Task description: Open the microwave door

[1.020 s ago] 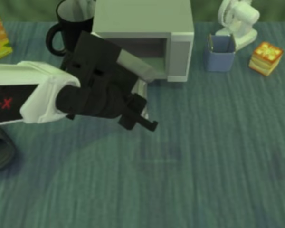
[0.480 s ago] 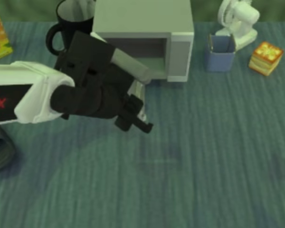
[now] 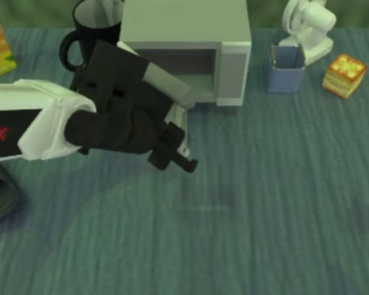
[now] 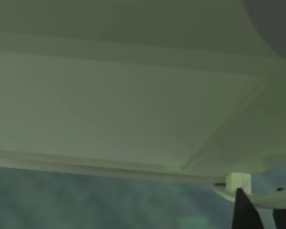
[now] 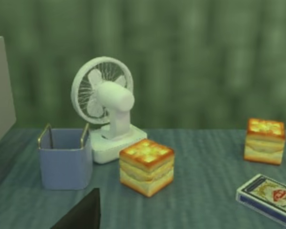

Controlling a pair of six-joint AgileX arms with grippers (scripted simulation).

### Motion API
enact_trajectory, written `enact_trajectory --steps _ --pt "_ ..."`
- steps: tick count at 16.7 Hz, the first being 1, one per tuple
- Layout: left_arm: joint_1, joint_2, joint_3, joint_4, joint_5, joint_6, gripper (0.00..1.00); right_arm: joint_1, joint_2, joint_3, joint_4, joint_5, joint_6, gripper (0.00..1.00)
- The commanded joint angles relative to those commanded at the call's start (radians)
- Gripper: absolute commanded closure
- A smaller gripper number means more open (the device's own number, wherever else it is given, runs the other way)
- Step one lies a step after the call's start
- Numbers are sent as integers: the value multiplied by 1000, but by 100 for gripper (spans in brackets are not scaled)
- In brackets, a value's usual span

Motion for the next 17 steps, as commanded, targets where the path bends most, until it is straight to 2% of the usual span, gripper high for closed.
enact_trajectory --steps 11,17 --pt "0 0 0 0 0 0 100 0 0 0 0 0 0 0" --pt "21 -15 -11 -8 42 50 100 0 0 0 0 0 0 0"
